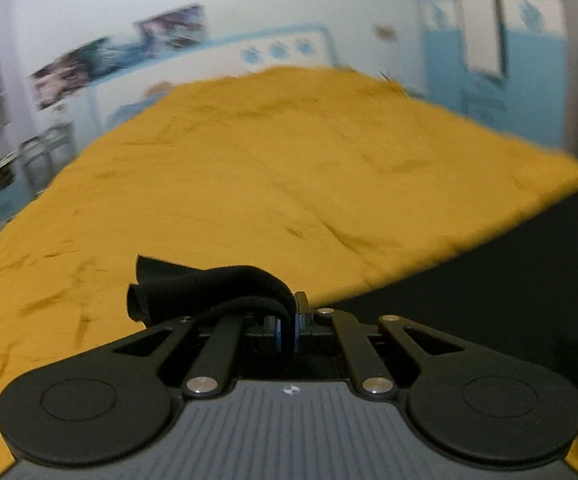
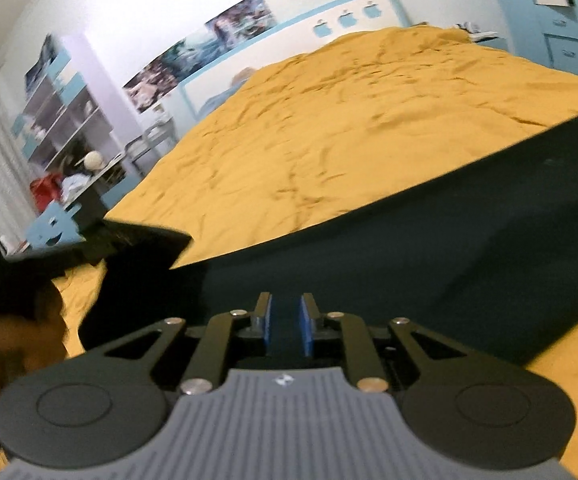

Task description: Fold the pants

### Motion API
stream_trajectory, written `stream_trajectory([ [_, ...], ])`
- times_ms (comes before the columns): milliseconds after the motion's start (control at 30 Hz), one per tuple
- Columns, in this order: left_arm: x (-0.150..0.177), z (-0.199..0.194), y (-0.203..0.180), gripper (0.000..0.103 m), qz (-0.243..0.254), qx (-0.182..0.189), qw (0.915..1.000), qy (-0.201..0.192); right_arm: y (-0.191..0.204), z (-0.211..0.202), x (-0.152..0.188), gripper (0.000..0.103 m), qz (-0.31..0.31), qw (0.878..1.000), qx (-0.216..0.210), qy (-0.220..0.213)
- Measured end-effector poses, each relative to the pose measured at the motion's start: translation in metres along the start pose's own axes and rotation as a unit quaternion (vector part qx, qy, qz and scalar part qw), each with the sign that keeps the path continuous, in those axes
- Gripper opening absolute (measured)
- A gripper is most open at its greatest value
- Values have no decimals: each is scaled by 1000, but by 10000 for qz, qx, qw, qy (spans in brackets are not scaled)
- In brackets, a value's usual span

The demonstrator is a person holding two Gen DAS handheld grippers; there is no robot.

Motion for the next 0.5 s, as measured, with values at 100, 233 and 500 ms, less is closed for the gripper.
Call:
stream_trajectory([
  [100,21,12,-35,22,424,172,9983,370,-17,-8,-1,12,142,9999,72,-38],
  [233,41,4,-61,41,922,376,9941,432,-27,-11,-2,13,299,9995,92,-15],
  [500,47,-35,-58,40,1173,1152,9863,132,-31,-3,-3,13,595,9982,50,94],
])
Point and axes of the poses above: each gripper's, at about its wrist camera, not at the fingertips, and z roughly the way its jaws point, y to its left, x to its underside, the point moved 9 cm from there along z, roughly the way its jaws point, and after that the axes turned 1 degree about x, right-handed, at the moved point
